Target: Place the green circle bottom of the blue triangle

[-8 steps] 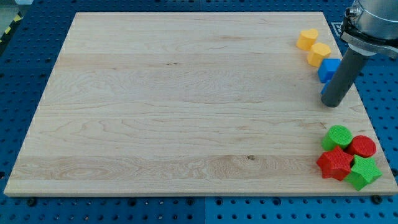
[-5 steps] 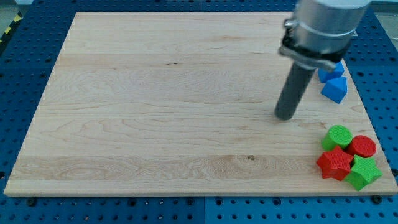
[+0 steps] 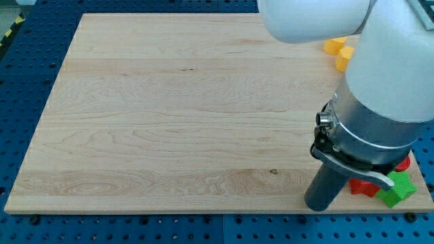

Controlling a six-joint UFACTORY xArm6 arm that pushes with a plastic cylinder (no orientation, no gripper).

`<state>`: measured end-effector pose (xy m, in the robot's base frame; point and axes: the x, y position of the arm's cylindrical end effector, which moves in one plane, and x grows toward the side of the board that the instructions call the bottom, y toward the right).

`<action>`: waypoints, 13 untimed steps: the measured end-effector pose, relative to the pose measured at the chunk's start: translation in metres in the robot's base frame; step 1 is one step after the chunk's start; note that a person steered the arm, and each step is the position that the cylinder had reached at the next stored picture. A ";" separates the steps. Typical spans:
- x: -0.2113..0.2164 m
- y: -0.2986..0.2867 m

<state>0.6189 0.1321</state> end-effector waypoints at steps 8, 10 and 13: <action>-0.039 0.095; -0.064 0.107; -0.075 0.090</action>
<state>0.5443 0.2216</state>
